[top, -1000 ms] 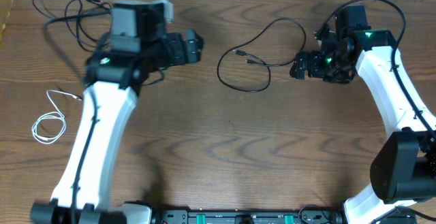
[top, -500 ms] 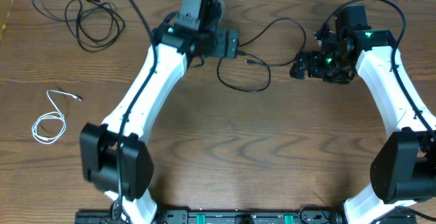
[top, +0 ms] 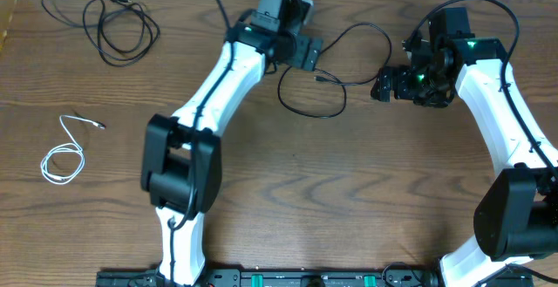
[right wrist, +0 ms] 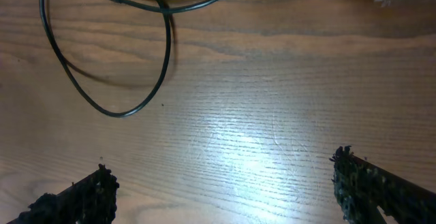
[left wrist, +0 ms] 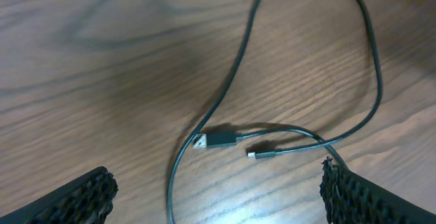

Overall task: Untangle cables
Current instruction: 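Reach the left gripper right to the black cable at upper center, then grasp the black cable and drag it left with the left gripper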

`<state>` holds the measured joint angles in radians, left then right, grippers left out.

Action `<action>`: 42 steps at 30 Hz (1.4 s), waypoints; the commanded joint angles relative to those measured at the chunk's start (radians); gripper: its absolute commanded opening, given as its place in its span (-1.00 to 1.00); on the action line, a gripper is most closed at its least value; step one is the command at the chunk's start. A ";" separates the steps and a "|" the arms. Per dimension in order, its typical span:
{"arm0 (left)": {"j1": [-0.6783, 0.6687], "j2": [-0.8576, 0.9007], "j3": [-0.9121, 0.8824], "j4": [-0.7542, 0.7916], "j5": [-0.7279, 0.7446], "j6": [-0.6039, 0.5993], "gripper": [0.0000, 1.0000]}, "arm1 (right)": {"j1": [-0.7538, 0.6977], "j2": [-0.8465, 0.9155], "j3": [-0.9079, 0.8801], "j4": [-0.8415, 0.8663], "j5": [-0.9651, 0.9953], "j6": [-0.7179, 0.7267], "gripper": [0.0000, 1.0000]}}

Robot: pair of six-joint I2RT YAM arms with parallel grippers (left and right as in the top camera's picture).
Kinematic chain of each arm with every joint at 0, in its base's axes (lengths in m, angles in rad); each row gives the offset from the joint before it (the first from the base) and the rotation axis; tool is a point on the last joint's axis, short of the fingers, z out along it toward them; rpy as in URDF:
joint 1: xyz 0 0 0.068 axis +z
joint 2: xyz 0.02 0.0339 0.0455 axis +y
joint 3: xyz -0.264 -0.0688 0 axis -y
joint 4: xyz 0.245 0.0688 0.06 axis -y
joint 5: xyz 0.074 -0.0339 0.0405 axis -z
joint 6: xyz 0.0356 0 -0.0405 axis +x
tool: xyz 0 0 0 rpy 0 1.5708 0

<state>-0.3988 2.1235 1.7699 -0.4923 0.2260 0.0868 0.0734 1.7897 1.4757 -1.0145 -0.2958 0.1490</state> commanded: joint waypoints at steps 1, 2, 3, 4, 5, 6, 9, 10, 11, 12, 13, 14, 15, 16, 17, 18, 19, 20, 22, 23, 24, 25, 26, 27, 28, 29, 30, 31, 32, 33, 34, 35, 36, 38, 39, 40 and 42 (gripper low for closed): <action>-0.034 0.047 0.012 0.031 -0.010 0.100 0.95 | 0.007 -0.003 -0.005 -0.003 -0.010 -0.007 0.99; -0.043 0.061 0.012 0.039 -0.010 0.121 0.95 | 0.007 -0.003 -0.005 -0.003 -0.010 -0.007 0.98; -0.053 0.073 0.012 0.045 -0.010 0.142 0.95 | 0.007 -0.003 -0.005 -0.003 -0.010 -0.007 0.99; -0.063 0.087 0.012 0.050 -0.010 0.159 0.94 | 0.007 -0.003 -0.005 -0.003 -0.010 -0.007 0.98; -0.072 0.098 0.012 0.053 -0.010 0.176 0.95 | 0.007 -0.003 -0.005 -0.003 -0.010 -0.007 0.99; -0.080 0.111 0.012 0.053 -0.010 0.192 0.94 | 0.007 -0.003 -0.005 -0.004 -0.010 -0.007 0.98; -0.105 0.141 0.012 0.053 -0.011 0.244 0.93 | 0.007 -0.003 -0.005 -0.008 -0.010 -0.007 0.99; -0.111 0.146 0.012 0.053 -0.011 0.258 0.94 | 0.007 -0.003 -0.005 -0.010 -0.010 -0.008 0.98; -0.115 0.154 0.012 0.054 -0.011 0.271 0.93 | 0.007 -0.003 -0.005 -0.011 -0.010 -0.008 0.99; -0.118 0.159 0.012 0.054 -0.011 0.284 0.93 | 0.007 -0.003 -0.005 -0.013 -0.010 -0.008 0.98; -0.120 0.163 0.012 0.054 -0.011 0.296 0.93 | 0.007 -0.003 -0.005 -0.015 -0.010 -0.008 0.99; -0.120 0.169 0.012 0.054 -0.011 0.310 0.94 | 0.007 -0.003 -0.005 -0.018 -0.010 -0.008 0.98; -0.120 0.174 0.012 0.054 -0.011 0.324 0.93 | 0.007 -0.003 -0.005 -0.019 -0.010 -0.008 0.99; -0.119 0.180 0.012 0.056 -0.011 0.336 0.94 | 0.007 -0.003 -0.005 -0.022 -0.010 -0.008 0.98; -0.118 0.189 0.012 0.060 -0.011 0.351 0.93 | 0.007 -0.003 -0.005 -0.024 -0.010 -0.008 0.98; -0.117 0.194 0.011 0.063 -0.011 0.362 0.93 | 0.007 -0.003 -0.005 -0.026 -0.010 -0.008 0.98; -0.117 0.200 0.008 0.071 -0.011 0.371 0.93 | 0.007 -0.003 -0.005 -0.026 -0.010 -0.008 0.98; -0.117 0.205 0.005 0.082 -0.011 0.377 0.93 | 0.007 -0.003 -0.005 -0.026 -0.010 -0.008 0.99; -0.117 0.212 0.003 0.101 -0.011 0.377 0.94 | 0.007 -0.003 -0.005 -0.026 -0.010 -0.008 0.99; -0.117 0.217 0.002 0.112 -0.011 0.377 0.93 | 0.007 -0.003 -0.005 -0.026 -0.010 -0.008 0.98; -0.117 0.218 0.002 0.121 -0.011 0.377 0.93 | 0.007 -0.003 -0.005 -0.026 -0.010 -0.008 0.99; -0.117 0.220 0.002 0.134 -0.011 0.377 0.94 | 0.007 -0.003 -0.005 -0.026 -0.010 -0.008 0.98; -0.117 0.222 0.002 0.143 -0.011 0.377 0.94 | 0.007 -0.003 -0.005 -0.026 -0.010 -0.008 0.99; -0.117 0.223 0.002 0.153 -0.011 0.378 0.93 | 0.007 -0.003 -0.005 -0.026 -0.010 -0.008 0.99; -0.117 0.224 0.002 0.163 -0.011 0.378 0.93 | 0.007 -0.003 -0.005 -0.026 -0.010 -0.008 0.98; -0.117 0.224 0.002 0.171 -0.011 0.380 0.93 | 0.007 -0.003 -0.005 -0.026 -0.010 -0.008 0.99; -0.117 0.226 0.002 0.180 -0.011 0.397 0.93 | 0.007 -0.003 -0.005 -0.026 -0.010 -0.008 0.98; -0.117 0.226 0.002 0.184 -0.011 0.417 0.92 | 0.007 -0.003 -0.005 -0.026 -0.010 -0.008 0.99; -0.117 0.228 0.002 0.187 -0.011 0.439 0.92 | 0.007 -0.003 -0.005 -0.026 -0.010 -0.008 0.98; -0.117 0.232 0.002 0.188 -0.011 0.462 0.90 | 0.007 -0.003 -0.005 -0.026 -0.010 -0.008 0.99; -0.117 0.236 0.002 0.188 -0.011 0.482 0.89 | 0.007 -0.003 -0.005 -0.026 -0.010 -0.008 0.98; -0.117 0.240 0.002 0.188 -0.012 0.499 0.89 | 0.007 -0.003 -0.005 -0.026 -0.010 -0.008 0.98; -0.117 0.245 0.002 0.188 -0.020 0.505 0.88 | 0.007 -0.003 -0.005 -0.026 -0.010 -0.008 0.98; -0.117 0.256 0.002 0.188 -0.047 0.505 0.88 | 0.007 -0.003 -0.005 -0.026 -0.010 -0.008 0.98; -0.117 0.261 0.002 0.188 -0.056 0.504 0.88 | 0.007 -0.003 -0.005 -0.026 -0.010 -0.008 0.99; -0.117 0.266 0.002 0.187 -0.056 0.504 0.88 | 0.007 -0.003 -0.005 -0.026 -0.010 -0.008 0.98; -0.117 0.270 0.001 0.187 -0.056 0.504 0.81 | 0.007 -0.003 -0.005 -0.026 -0.010 -0.008 0.98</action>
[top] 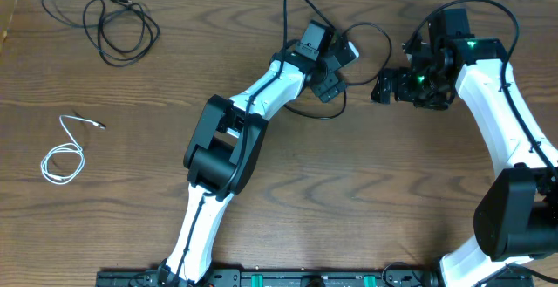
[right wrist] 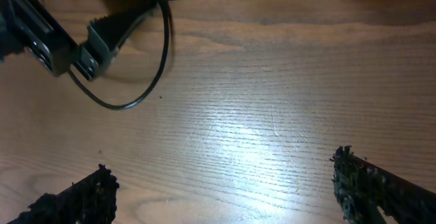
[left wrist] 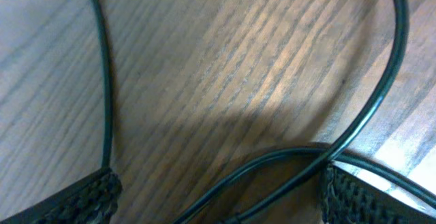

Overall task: Untangle cables
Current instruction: 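Grasp the black cable and drag it left with the left gripper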

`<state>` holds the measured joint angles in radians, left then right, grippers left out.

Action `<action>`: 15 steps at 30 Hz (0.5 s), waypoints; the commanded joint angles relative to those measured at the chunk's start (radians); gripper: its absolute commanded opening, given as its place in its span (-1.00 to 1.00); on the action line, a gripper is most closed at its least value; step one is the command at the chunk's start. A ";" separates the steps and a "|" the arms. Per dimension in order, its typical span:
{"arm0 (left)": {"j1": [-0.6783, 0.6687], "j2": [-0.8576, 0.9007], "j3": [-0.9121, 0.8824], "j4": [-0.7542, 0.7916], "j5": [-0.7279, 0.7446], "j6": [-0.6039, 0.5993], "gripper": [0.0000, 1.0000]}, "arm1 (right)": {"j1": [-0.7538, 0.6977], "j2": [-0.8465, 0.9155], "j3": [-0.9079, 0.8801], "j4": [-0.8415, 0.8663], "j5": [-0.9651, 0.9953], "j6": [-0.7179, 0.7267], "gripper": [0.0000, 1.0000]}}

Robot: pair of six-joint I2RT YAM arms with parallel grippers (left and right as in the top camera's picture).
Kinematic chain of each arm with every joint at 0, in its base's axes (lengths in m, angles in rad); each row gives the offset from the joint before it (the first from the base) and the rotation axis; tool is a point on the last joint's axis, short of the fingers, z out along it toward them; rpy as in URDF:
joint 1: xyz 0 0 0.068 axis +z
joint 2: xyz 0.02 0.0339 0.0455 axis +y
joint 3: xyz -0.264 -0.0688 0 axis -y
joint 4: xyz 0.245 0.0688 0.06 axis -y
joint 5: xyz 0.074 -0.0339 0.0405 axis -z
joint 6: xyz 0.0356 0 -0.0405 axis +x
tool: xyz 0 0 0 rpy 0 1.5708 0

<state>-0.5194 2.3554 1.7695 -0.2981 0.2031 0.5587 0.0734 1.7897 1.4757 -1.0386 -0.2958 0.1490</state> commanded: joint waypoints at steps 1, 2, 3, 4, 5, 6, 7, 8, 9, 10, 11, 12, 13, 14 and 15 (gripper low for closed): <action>0.004 0.039 0.002 -0.007 -0.033 0.032 0.77 | 0.007 -0.003 -0.005 -0.002 -0.010 -0.008 0.99; 0.003 0.039 0.002 -0.007 -0.032 0.032 0.72 | 0.007 -0.003 -0.005 -0.002 -0.009 -0.008 0.98; 0.003 0.039 0.002 -0.006 -0.032 0.032 0.64 | 0.007 -0.003 -0.005 -0.002 -0.010 -0.008 0.99; 0.003 0.039 0.002 -0.006 -0.032 0.032 0.54 | 0.007 -0.003 -0.005 -0.002 -0.010 -0.008 0.98; 0.003 0.039 0.002 -0.007 -0.032 0.032 0.44 | 0.007 -0.003 -0.005 -0.002 -0.010 -0.008 0.99; 0.003 0.039 0.002 -0.010 -0.032 0.032 0.36 | 0.007 -0.003 -0.005 -0.002 -0.009 -0.008 0.98; 0.003 0.039 0.002 -0.014 -0.032 0.032 0.27 | 0.007 -0.003 -0.005 -0.002 -0.009 -0.008 0.98; 0.003 0.039 0.000 -0.019 -0.032 0.032 0.17 | 0.007 -0.003 -0.005 -0.002 -0.009 -0.008 0.98; 0.003 0.039 -0.001 -0.030 -0.032 0.032 0.09 | 0.007 -0.003 -0.005 -0.002 -0.009 -0.008 0.98; 0.003 0.039 -0.002 -0.040 -0.032 0.032 -0.03 | 0.007 -0.003 -0.005 -0.002 -0.009 -0.008 0.98; 0.003 0.039 -0.005 -0.049 -0.032 0.032 -0.13 | 0.007 -0.003 -0.005 -0.002 -0.009 -0.008 0.99; 0.004 0.039 -0.008 -0.055 -0.032 0.032 -0.32 | 0.007 -0.003 -0.005 -0.002 -0.009 -0.008 0.98; 0.004 0.039 -0.013 -0.060 -0.032 0.032 -0.56 | 0.007 -0.003 -0.005 -0.002 -0.009 -0.008 0.98; 0.005 0.039 -0.015 -0.065 -0.032 0.032 -0.81 | 0.007 -0.003 -0.005 -0.002 -0.009 -0.008 0.99; 0.005 0.039 -0.016 -0.071 -0.032 0.031 -0.85 | 0.007 -0.003 -0.005 -0.002 -0.009 -0.008 0.98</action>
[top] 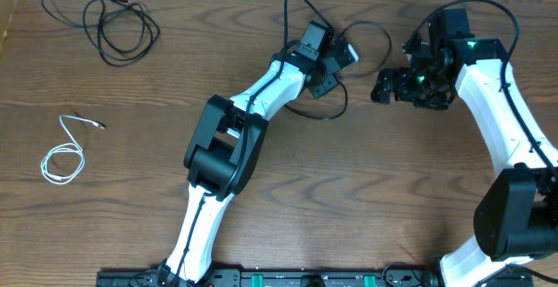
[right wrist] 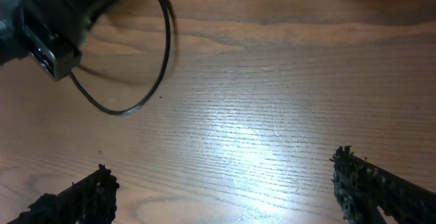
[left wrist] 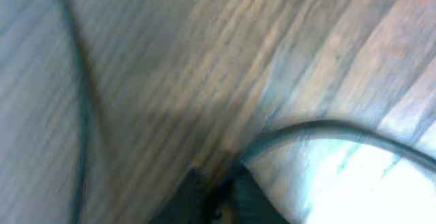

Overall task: Untangle cables
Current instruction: 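Grasp the black cable and drag it left with the left gripper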

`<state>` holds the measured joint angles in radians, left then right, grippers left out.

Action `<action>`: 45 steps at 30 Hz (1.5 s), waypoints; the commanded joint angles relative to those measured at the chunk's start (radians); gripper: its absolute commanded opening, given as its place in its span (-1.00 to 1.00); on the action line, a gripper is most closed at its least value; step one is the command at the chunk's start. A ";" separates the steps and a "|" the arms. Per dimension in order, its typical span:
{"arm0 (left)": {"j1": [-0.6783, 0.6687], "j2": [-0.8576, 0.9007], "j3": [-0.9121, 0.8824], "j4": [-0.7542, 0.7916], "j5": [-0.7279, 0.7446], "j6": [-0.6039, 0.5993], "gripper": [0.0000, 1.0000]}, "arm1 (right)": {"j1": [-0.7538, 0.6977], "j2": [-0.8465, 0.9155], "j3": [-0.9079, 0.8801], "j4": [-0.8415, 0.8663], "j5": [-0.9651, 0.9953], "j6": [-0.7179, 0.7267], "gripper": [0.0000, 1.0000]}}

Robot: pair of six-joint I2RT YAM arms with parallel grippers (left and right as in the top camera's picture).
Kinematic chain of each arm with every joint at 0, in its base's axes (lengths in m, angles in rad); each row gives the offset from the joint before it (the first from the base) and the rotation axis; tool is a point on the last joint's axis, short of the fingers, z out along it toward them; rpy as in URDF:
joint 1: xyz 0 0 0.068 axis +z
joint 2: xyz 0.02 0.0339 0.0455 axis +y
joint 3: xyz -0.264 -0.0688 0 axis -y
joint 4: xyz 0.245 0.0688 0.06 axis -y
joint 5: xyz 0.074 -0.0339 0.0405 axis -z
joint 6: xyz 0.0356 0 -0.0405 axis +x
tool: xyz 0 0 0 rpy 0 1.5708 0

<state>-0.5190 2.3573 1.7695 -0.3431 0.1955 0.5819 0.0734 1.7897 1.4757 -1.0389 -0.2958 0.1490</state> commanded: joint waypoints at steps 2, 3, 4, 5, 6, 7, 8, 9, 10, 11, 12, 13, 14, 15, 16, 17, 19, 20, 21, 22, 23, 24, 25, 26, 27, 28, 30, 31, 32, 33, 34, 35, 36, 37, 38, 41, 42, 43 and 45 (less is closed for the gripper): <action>0.005 0.037 -0.016 -0.037 -0.026 0.008 -0.84 | 0.007 -0.003 -0.005 -0.002 -0.009 -0.008 0.99; 0.006 0.036 -0.016 -0.037 -0.035 0.002 -0.85 | 0.007 -0.003 -0.005 -0.002 -0.009 -0.008 0.98; 0.008 0.033 -0.015 -0.035 -0.065 -0.025 -0.85 | 0.007 -0.003 -0.005 -0.002 -0.010 -0.008 0.98; 0.010 0.029 -0.013 -0.035 -0.101 -0.059 -0.85 | 0.007 -0.003 -0.005 -0.003 -0.010 -0.008 0.97; 0.011 0.023 -0.009 -0.037 -0.145 -0.104 -0.85 | 0.007 -0.003 -0.006 -0.005 -0.010 -0.008 0.96; 0.014 0.014 -0.008 -0.037 -0.195 -0.153 -0.85 | 0.007 -0.003 -0.006 -0.005 -0.010 -0.008 0.97; 0.017 0.000 -0.008 -0.039 -0.247 -0.200 -0.85 | 0.007 -0.003 -0.006 -0.006 -0.010 -0.008 0.96; 0.023 -0.016 -0.008 -0.047 -0.301 -0.248 -0.85 | 0.007 -0.003 -0.006 -0.006 -0.010 -0.008 0.96; 0.027 -0.034 -0.008 -0.060 -0.337 -0.282 -0.85 | 0.007 -0.003 -0.006 -0.006 -0.010 -0.008 0.96; 0.034 -0.056 -0.008 -0.076 -0.359 -0.309 -0.85 | 0.007 -0.003 -0.006 -0.006 -0.010 -0.008 0.96; 0.041 -0.077 -0.008 -0.095 -0.370 -0.328 -0.85 | 0.007 -0.003 -0.006 -0.006 -0.010 -0.008 0.96; 0.048 -0.102 -0.008 -0.119 -0.369 -0.334 -0.85 | 0.007 -0.003 -0.006 -0.006 -0.010 -0.008 0.96; 0.055 -0.130 -0.008 -0.145 -0.369 -0.333 -0.85 | 0.007 -0.003 -0.006 -0.006 -0.010 -0.008 0.96; 0.060 -0.158 -0.008 -0.168 -0.369 -0.333 -0.85 | 0.007 -0.003 -0.006 -0.005 -0.010 -0.008 0.96; 0.066 -0.188 -0.008 -0.189 -0.369 -0.333 -0.85 | 0.007 -0.003 -0.006 -0.005 -0.010 -0.008 0.96; 0.072 -0.226 -0.008 -0.214 -0.369 -0.333 -0.85 | 0.007 -0.003 -0.006 -0.003 -0.010 -0.008 0.96; 0.085 -0.293 -0.008 -0.246 -0.373 -0.333 -0.85 | 0.007 -0.003 -0.006 -0.002 -0.010 -0.008 0.96; 0.093 -0.326 -0.008 -0.260 -0.373 -0.333 -0.85 | 0.007 -0.003 -0.006 -0.002 -0.009 -0.008 0.96; 0.101 -0.362 -0.008 -0.274 -0.373 -0.335 -0.85 | 0.007 -0.003 -0.006 -0.002 -0.009 -0.008 0.96; 0.114 -0.401 -0.008 -0.287 -0.375 -0.351 -0.85 | 0.007 -0.003 -0.006 -0.002 -0.010 -0.008 0.96; 0.126 -0.434 -0.008 -0.297 -0.383 -0.378 -0.85 | 0.007 -0.003 -0.006 -0.002 -0.010 -0.008 0.96; 0.140 -0.465 -0.008 -0.307 -0.397 -0.406 -0.85 | 0.007 -0.003 -0.006 -0.002 -0.009 -0.008 0.96; 0.156 -0.497 -0.008 -0.317 -0.410 -0.427 -0.85 | 0.007 -0.003 -0.006 -0.002 -0.010 -0.008 0.96; 0.174 -0.528 -0.008 -0.331 -0.422 -0.441 -0.85 | 0.007 -0.003 -0.006 -0.002 -0.010 -0.008 0.96; 0.192 -0.557 -0.008 -0.345 -0.430 -0.450 -0.85 | 0.007 -0.003 -0.006 -0.002 -0.009 -0.008 0.96; 0.217 -0.591 -0.008 -0.362 -0.433 -0.455 -0.85 | 0.007 -0.003 -0.006 -0.002 -0.009 -0.008 0.96; 0.264 -0.645 -0.008 -0.396 -0.433 -0.473 -0.85 | 0.007 -0.003 -0.006 -0.002 -0.009 -0.008 0.96; 0.291 -0.670 -0.008 -0.412 -0.433 -0.483 -0.85 | 0.007 -0.003 -0.006 -0.002 -0.009 -0.008 0.96; 0.324 -0.698 -0.008 -0.430 -0.433 -0.496 -0.85 | 0.007 -0.003 -0.006 -0.002 -0.010 -0.008 0.96; 0.354 -0.719 -0.008 -0.444 -0.433 -0.505 -0.85 | 0.007 -0.003 -0.006 -0.002 -0.010 -0.008 0.96; 0.384 -0.737 -0.008 -0.461 -0.433 -0.510 -0.85 | 0.007 -0.003 -0.006 -0.001 -0.010 -0.008 0.96; 0.414 -0.755 -0.008 -0.479 -0.433 -0.510 -0.85 | 0.007 -0.003 -0.006 0.000 -0.010 -0.008 0.96; 0.444 -0.769 -0.008 -0.496 -0.433 -0.510 -0.85 | 0.007 -0.003 -0.006 0.000 -0.010 -0.008 0.97; 0.479 -0.784 -0.008 -0.511 -0.433 -0.510 -0.85 | 0.007 -0.003 -0.006 0.001 -0.010 -0.008 0.96; 0.509 -0.795 -0.008 -0.518 -0.435 -0.510 -0.85 | 0.007 -0.003 -0.006 0.002 -0.010 -0.008 0.97; 0.597 -0.818 -0.008 -0.520 -0.467 -0.509 -0.85 | 0.007 -0.003 -0.006 0.003 -0.010 -0.008 0.97; 0.628 -0.825 -0.008 -0.519 -0.490 -0.509 -0.85 | 0.007 -0.003 -0.006 0.003 -0.010 -0.008 0.97; 0.654 -0.830 -0.008 -0.516 -0.513 -0.509 -0.85 | 0.007 -0.003 -0.006 0.003 -0.009 -0.008 0.97; 0.700 -0.840 -0.008 -0.507 -0.562 -0.509 -0.85 | 0.007 -0.003 -0.006 0.003 -0.010 -0.008 0.98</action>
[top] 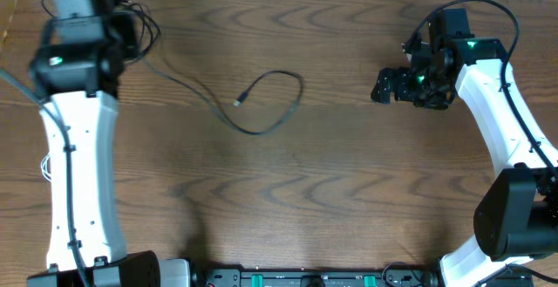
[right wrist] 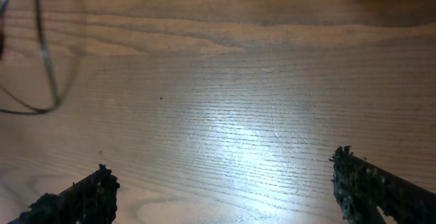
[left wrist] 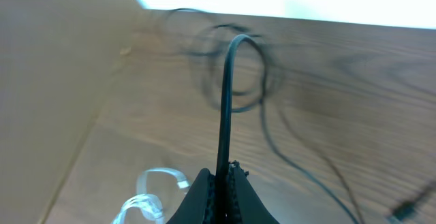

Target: Untangle cables

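Observation:
My left gripper [left wrist: 221, 183] is shut on a black cable [left wrist: 225, 108] that rises straight out of its jaws. In the overhead view the left gripper [top: 118, 27] is raised over the table's back left corner. From there the black cable [top: 187, 86] trails right to a loop [top: 279, 104] ending in a small plug [top: 237, 102]. A second black cable coil [left wrist: 235, 67] lies blurred ahead. My right gripper [right wrist: 225, 193] stands open over bare wood, and in the overhead view the right gripper [top: 381, 86] is at the right.
A small white cable [left wrist: 146, 195] lies coiled at the left, below the left arm. A tan wall or board [left wrist: 54, 67] borders the table's left edge. The right wrist view shows only a blurred bit of cable loop [right wrist: 44, 54] at its left.
The left gripper has gone from the back centre of the table to the back left corner, still shut on the black cable. The cable's loop now lies left of centre. The right arm is unchanged.
The left gripper hovered open above the cable's plugs at the back centre. It then stood low over the cable with its jaws apart, then shut on it. Now the cable is drawn out leftwards across the table.

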`<state>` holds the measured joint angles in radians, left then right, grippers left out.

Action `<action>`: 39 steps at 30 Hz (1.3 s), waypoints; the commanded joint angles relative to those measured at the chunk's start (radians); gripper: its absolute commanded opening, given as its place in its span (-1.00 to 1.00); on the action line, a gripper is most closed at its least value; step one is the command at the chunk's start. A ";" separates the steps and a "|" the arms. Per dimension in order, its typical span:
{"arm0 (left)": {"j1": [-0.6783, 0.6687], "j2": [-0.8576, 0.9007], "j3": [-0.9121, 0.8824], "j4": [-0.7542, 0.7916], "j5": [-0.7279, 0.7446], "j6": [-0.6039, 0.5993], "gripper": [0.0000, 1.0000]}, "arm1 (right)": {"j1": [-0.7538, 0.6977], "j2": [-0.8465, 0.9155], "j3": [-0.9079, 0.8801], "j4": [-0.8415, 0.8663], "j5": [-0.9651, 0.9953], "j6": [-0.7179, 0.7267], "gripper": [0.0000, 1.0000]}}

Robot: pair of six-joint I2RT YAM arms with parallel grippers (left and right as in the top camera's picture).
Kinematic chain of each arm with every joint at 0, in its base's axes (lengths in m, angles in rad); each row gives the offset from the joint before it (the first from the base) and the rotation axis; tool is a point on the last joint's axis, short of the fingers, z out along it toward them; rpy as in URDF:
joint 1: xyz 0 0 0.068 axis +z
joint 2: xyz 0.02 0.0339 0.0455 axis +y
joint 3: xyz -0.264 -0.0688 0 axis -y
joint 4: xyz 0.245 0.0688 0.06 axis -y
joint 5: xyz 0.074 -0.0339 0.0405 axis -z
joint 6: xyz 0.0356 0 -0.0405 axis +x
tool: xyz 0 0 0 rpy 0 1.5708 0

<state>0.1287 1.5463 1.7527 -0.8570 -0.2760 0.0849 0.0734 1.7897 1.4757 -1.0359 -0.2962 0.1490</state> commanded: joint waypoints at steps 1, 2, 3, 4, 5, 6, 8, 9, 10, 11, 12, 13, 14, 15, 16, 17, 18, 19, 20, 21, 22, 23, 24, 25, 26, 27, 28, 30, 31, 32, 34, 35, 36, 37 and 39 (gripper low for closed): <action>0.072 -0.035 0.008 0.019 -0.119 -0.012 -0.85 | 0.007 -0.003 -0.006 0.000 -0.009 -0.008 0.99; 0.090 -0.043 0.008 0.034 -0.147 -0.011 -0.85 | 0.007 -0.003 -0.006 0.001 -0.009 -0.008 0.98; 0.106 -0.052 0.008 0.056 -0.175 -0.011 -0.85 | 0.007 -0.003 -0.006 0.003 -0.009 -0.008 0.99; 0.121 -0.064 0.008 0.088 -0.206 -0.010 -0.85 | 0.007 -0.003 -0.006 0.005 -0.009 -0.008 0.98; 0.134 -0.077 0.008 0.121 -0.230 -0.007 -0.85 | 0.007 -0.003 -0.006 0.006 -0.009 -0.008 0.99; 0.145 -0.090 0.008 0.156 -0.251 0.000 -0.85 | 0.007 -0.003 -0.006 0.009 -0.009 -0.008 0.98; 0.164 -0.119 0.008 0.229 -0.271 0.027 -0.85 | 0.011 -0.003 -0.006 0.012 -0.009 -0.008 0.98; 0.172 -0.133 0.008 0.263 -0.270 0.039 -0.85 | 0.015 -0.003 -0.006 0.014 -0.009 -0.008 0.99; 0.177 -0.148 0.008 0.291 -0.270 0.046 -0.85 | 0.018 -0.003 -0.006 0.015 -0.009 -0.008 0.99; 0.178 -0.160 0.008 0.306 -0.266 0.046 -0.85 | 0.018 -0.003 -0.006 0.019 -0.009 -0.008 0.98; 0.178 -0.171 0.008 0.314 -0.257 0.047 -0.85 | 0.018 -0.003 -0.006 0.023 -0.009 -0.008 0.99; 0.178 -0.177 0.008 0.314 -0.232 0.053 -0.85 | 0.018 -0.003 -0.006 0.026 -0.009 -0.008 0.98; 0.178 -0.182 0.008 0.307 -0.193 0.053 -0.85 | 0.018 -0.003 -0.006 0.029 -0.009 -0.008 0.99; 0.178 -0.182 0.008 0.296 -0.158 0.053 -0.85 | 0.019 -0.003 -0.006 0.031 -0.009 -0.008 0.98; 0.178 -0.181 0.008 0.274 -0.108 0.052 -0.85 | 0.019 -0.003 -0.006 0.034 -0.009 -0.008 0.98; 0.178 -0.177 0.007 0.251 -0.066 0.052 -0.85 | 0.019 -0.003 -0.006 0.034 -0.009 -0.008 0.99; 0.178 -0.173 0.006 0.225 -0.028 0.052 -0.85 | 0.019 -0.003 -0.006 0.034 -0.009 -0.008 0.98; 0.177 -0.169 0.005 0.196 0.007 0.051 -0.85 | 0.020 -0.003 -0.006 0.033 -0.009 -0.008 0.99; 0.177 -0.164 0.005 0.164 0.044 0.050 -0.85 | 0.021 -0.003 -0.006 0.032 -0.009 -0.008 0.98; 0.177 -0.159 0.005 0.133 0.077 0.043 -0.85 | 0.024 -0.003 -0.006 0.030 -0.009 -0.008 0.98; 0.177 -0.152 0.005 0.100 0.111 0.028 -0.85 | 0.026 -0.003 -0.006 0.029 -0.009 -0.008 0.98; 0.177 -0.146 0.005 0.071 0.141 0.012 -0.85 | 0.026 -0.003 -0.006 0.029 -0.009 -0.008 0.99; 0.177 -0.139 0.005 0.044 0.174 0.000 -0.85 | 0.026 -0.003 -0.006 0.030 -0.009 -0.008 0.98; 0.177 -0.132 0.005 0.011 0.215 -0.010 -0.85 | 0.026 -0.003 -0.006 0.030 -0.009 -0.008 0.99; 0.177 -0.125 0.005 -0.019 0.245 -0.020 -0.85 | 0.026 -0.003 -0.006 0.031 -0.009 -0.008 0.98; 0.177 -0.117 0.005 -0.053 0.265 -0.037 -0.85 | 0.026 -0.003 -0.006 0.031 -0.009 -0.008 0.98; 0.177 -0.108 0.005 -0.087 0.275 -0.060 -0.85 | 0.026 -0.003 -0.006 0.032 -0.009 -0.008 0.98; 0.178 -0.084 0.005 -0.154 0.280 -0.104 -0.85 | 0.027 -0.003 -0.006 0.034 -0.009 -0.008 0.99; 0.178 -0.066 0.002 -0.188 0.280 -0.135 -0.85 | 0.028 -0.003 -0.006 0.034 -0.009 -0.008 0.98; 0.178 -0.048 -0.002 -0.214 0.280 -0.150 -0.85 | 0.028 -0.003 -0.006 0.034 -0.009 -0.008 0.99; 0.178 -0.011 -0.018 -0.251 0.278 -0.179 -0.85 | 0.029 -0.003 -0.006 0.034 -0.009 -0.008 0.99; 0.178 0.008 -0.032 -0.261 0.265 -0.208 -0.85 | 0.029 -0.003 -0.006 0.034 -0.009 -0.008 0.99; 0.178 0.027 -0.048 -0.266 0.240 -0.248 -0.85 | 0.029 -0.003 -0.006 0.034 -0.009 -0.008 0.99; 0.178 0.051 -0.072 -0.268 0.195 -0.301 -0.85 | 0.029 -0.003 -0.006 0.034 -0.009 -0.008 0.98; 0.178 0.083 -0.109 -0.264 0.133 -0.368 -0.85 | 0.029 -0.003 -0.006 0.032 -0.009 -0.008 0.99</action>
<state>0.3046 1.5776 1.6958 -1.1130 -0.0525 -0.1345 0.0959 1.7897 1.4754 -1.0039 -0.2962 0.1490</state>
